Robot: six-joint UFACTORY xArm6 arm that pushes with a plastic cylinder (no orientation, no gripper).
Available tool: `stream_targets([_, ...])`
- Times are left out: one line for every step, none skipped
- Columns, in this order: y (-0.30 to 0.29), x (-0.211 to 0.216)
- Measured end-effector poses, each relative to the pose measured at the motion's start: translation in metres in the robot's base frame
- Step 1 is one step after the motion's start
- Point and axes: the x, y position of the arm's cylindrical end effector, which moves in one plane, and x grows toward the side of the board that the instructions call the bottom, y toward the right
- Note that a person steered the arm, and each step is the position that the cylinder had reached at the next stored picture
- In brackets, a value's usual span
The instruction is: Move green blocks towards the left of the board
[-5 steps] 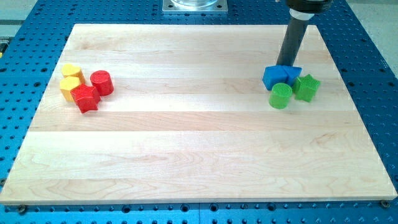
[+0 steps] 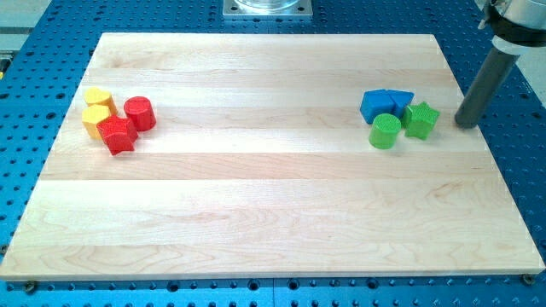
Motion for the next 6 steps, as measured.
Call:
stream_targets([-0.046, 0.000])
stream_targets([-0.054, 0.003])
stream_targets([-0.063, 0.025])
stream_targets([-0.097, 0.023])
stream_targets([-0.130, 0.030])
stream_targets([-0.116, 0.025])
